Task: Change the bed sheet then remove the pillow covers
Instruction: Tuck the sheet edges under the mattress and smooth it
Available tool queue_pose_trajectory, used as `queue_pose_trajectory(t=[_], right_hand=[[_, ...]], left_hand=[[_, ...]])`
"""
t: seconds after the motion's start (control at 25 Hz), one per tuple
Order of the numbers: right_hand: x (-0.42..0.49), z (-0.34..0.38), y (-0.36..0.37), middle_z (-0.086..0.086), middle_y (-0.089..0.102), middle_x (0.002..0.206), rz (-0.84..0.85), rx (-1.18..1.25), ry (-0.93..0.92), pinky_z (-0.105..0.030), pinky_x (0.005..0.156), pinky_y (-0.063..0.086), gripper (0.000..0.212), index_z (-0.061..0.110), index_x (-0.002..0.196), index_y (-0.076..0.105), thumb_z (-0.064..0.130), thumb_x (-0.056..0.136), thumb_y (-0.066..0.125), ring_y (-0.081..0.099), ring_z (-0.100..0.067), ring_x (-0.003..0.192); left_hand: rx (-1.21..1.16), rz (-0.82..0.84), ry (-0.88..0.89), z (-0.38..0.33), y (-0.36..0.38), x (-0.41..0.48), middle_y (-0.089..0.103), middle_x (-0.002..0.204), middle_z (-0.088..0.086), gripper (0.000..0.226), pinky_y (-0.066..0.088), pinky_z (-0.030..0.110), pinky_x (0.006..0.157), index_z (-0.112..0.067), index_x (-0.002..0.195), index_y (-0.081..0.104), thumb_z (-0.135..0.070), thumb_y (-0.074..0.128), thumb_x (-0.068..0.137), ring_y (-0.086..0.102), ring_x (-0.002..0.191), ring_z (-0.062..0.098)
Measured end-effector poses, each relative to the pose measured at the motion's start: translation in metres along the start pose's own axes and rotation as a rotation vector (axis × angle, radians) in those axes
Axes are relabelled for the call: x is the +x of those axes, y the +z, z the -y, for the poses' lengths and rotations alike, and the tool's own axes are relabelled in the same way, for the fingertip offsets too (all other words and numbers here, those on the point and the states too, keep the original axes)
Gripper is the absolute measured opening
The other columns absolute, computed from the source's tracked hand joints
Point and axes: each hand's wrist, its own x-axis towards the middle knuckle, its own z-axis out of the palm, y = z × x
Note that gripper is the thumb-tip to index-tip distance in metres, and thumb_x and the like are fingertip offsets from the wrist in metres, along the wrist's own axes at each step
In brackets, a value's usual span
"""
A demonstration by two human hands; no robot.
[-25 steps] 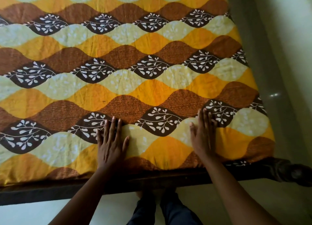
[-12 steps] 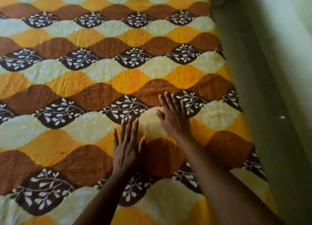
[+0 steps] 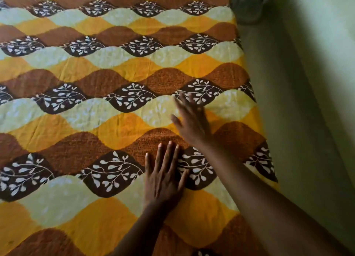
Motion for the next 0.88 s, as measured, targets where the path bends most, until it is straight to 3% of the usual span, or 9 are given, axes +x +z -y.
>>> queue_pose_trajectory(t=[0.08,0.16,0.48,0.68,0.88], right_hand=[[0.043,0.035,0.019,-0.001,-0.004,0.159,0.139,-0.051,-0.143,-0.047,0.116,-0.005,0.059,0.026,0.150,0.006,0.050,0.098,0.022,-0.007,-0.022,0.146],[0.074,0.036,0.032,0.000,-0.006,0.159,0.198,-0.128,-0.138,-0.047,0.116,-0.008,0.060,0.027,0.150,0.002,0.050,0.098,0.022,-0.008,-0.021,0.146],[0.073,-0.097,0.001,0.000,0.002,0.159,-0.024,-0.177,0.251,-0.044,0.116,-0.004,0.061,0.028,0.150,0.006,0.056,0.096,0.012,-0.002,-0.021,0.146],[0.035,-0.137,-0.013,-0.003,0.003,0.159,-0.087,-0.063,0.471,-0.041,0.116,-0.002,0.067,0.021,0.150,0.005,0.055,0.095,0.024,-0.001,-0.022,0.146],[-0.030,-0.147,-0.020,-0.011,0.016,0.156,-0.104,0.214,0.663,-0.044,0.109,0.027,0.078,0.019,0.151,0.007,0.060,0.090,0.037,0.025,-0.033,0.139]], left_hand=[[0.002,0.018,0.006,0.000,0.001,0.001,0.021,0.155,0.002,0.067,0.011,0.052,0.112,-0.020,0.148,0.022,-0.058,0.010,0.094,0.013,0.143,0.022],[-0.004,0.027,0.006,0.002,0.003,0.002,0.021,0.155,0.002,0.067,0.013,0.053,0.112,-0.020,0.147,0.023,-0.058,0.011,0.094,0.014,0.144,0.023],[0.015,0.065,-0.004,0.003,0.004,0.002,0.015,0.157,0.001,0.068,0.009,0.052,0.114,-0.020,0.149,0.018,-0.059,0.013,0.093,0.009,0.145,0.022],[0.017,0.042,0.022,0.007,0.003,0.002,0.016,0.156,0.004,0.069,0.001,0.049,0.115,-0.020,0.149,0.016,-0.060,0.009,0.093,0.008,0.144,0.022],[-0.062,0.001,-0.026,-0.012,-0.008,-0.003,0.015,0.156,0.004,0.065,-0.002,0.045,0.115,-0.020,0.148,0.016,-0.056,0.009,0.095,0.002,0.145,0.020]])
